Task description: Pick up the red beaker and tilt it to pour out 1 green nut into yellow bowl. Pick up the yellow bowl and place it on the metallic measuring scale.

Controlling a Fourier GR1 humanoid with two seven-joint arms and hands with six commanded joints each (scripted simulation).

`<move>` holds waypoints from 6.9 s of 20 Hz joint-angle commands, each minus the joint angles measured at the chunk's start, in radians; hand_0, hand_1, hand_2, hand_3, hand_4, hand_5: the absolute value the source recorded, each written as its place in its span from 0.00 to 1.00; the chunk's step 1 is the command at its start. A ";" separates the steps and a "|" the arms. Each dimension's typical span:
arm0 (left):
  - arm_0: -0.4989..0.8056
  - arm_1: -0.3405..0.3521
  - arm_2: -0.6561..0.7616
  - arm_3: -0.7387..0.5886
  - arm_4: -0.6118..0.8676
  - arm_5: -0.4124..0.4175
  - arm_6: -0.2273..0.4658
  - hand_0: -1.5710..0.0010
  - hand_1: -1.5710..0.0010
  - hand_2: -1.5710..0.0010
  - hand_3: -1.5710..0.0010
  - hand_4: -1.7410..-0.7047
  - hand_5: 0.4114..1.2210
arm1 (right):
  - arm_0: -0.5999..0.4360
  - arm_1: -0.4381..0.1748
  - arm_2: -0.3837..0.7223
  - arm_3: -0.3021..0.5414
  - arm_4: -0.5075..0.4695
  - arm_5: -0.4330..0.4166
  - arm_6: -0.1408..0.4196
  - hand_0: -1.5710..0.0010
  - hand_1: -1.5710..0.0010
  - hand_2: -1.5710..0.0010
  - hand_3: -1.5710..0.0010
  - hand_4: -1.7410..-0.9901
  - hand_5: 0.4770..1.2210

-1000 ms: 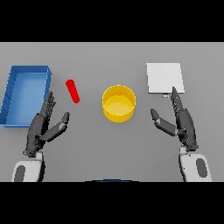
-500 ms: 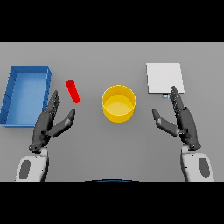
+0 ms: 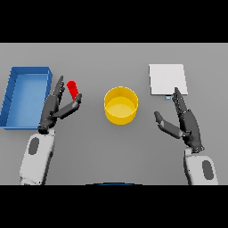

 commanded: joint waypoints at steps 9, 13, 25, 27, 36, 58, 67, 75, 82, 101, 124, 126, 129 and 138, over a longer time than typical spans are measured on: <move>-0.174 -0.002 0.032 0.250 -0.045 0.046 -0.098 1.00 1.00 1.00 1.00 0.48 0.31 | -0.003 -0.017 -0.018 -0.007 0.001 -0.011 0.018 1.00 1.00 1.00 1.00 0.59 0.22; -0.229 -0.020 0.056 0.335 -0.031 0.052 -0.153 1.00 1.00 1.00 1.00 0.42 0.35 | -0.022 -0.012 -0.012 0.000 0.009 -0.014 0.024 1.00 1.00 1.00 1.00 0.59 0.23; -0.295 -0.054 0.104 0.447 0.011 0.102 -0.262 0.13 0.14 0.14 0.25 0.12 0.89 | -0.013 -0.006 -0.017 0.009 0.009 -0.024 0.029 1.00 1.00 1.00 1.00 0.60 0.23; -0.303 -0.052 0.087 0.444 -0.001 0.110 -0.222 0.08 0.09 0.09 0.16 0.17 0.93 | -0.011 -0.001 -0.007 0.006 0.019 -0.024 0.026 1.00 1.00 1.00 1.00 0.60 0.23; -0.294 -0.039 0.057 0.303 -0.038 0.097 -0.189 0.01 0.01 0.01 0.02 0.23 0.99 | 0.005 -0.002 -0.004 -0.006 0.024 -0.026 0.000 1.00 1.00 1.00 1.00 0.59 0.25; -0.547 0.207 -0.408 0.244 -0.629 -0.164 0.105 0.00 0.00 0.00 0.00 0.01 0.96 | 0.023 0.001 0.017 -0.027 0.050 -0.027 0.010 1.00 1.00 1.00 1.00 0.60 0.29; -0.738 0.220 -0.616 0.362 -0.839 -0.424 0.106 0.00 0.00 0.00 0.16 0.05 0.99 | 0.005 0.027 -0.010 -0.002 -0.009 -0.017 0.056 1.00 1.00 1.00 1.00 0.60 0.21; -0.857 0.204 -0.766 0.417 -0.989 -0.481 0.033 0.00 0.00 0.00 0.10 0.01 1.00 | 0.009 0.039 -0.005 -0.009 -0.019 -0.012 0.030 1.00 1.00 1.00 1.00 0.59 0.17; -0.916 0.182 -0.895 0.449 -1.106 -0.494 0.002 0.00 0.00 0.00 0.02 0.00 1.00 | 0.001 0.026 -0.017 -0.008 -0.016 -0.020 0.052 1.00 1.00 1.00 1.00 0.61 0.17; -1.108 0.165 -1.008 0.562 -1.242 -0.505 -0.086 0.00 0.00 0.00 0.00 0.00 0.92 | 0.009 0.017 -0.012 -0.001 0.018 -0.034 0.026 1.00 1.00 1.00 1.00 0.69 0.15; -1.213 0.548 -0.113 1.018 -0.645 -0.146 0.277 0.00 0.00 0.00 0.11 0.01 1.00 | -0.041 0.005 0.006 0.029 0.009 0.000 0.001 1.00 1.00 1.00 1.00 0.62 0.23; -1.138 0.552 -0.088 1.011 -0.610 -0.121 0.317 0.00 0.00 0.00 0.07 0.01 1.00 | -0.038 0.009 0.009 0.028 0.003 0.005 0.003 1.00 1.00 1.00 1.00 0.62 0.24; -1.024 0.550 -0.021 0.993 -0.524 -0.082 0.373 0.00 0.00 0.00 0.09 0.00 1.00 | -0.036 -0.006 0.008 0.034 0.024 -0.004 -0.016 1.00 1.00 1.00 1.00 0.60 0.26; -0.680 0.523 0.047 0.711 -0.366 0.002 0.503 0.00 0.00 0.00 0.08 0.00 1.00 | -0.032 -0.016 0.013 0.041 0.023 0.012 -0.035 1.00 1.00 1.00 1.00 0.58 0.32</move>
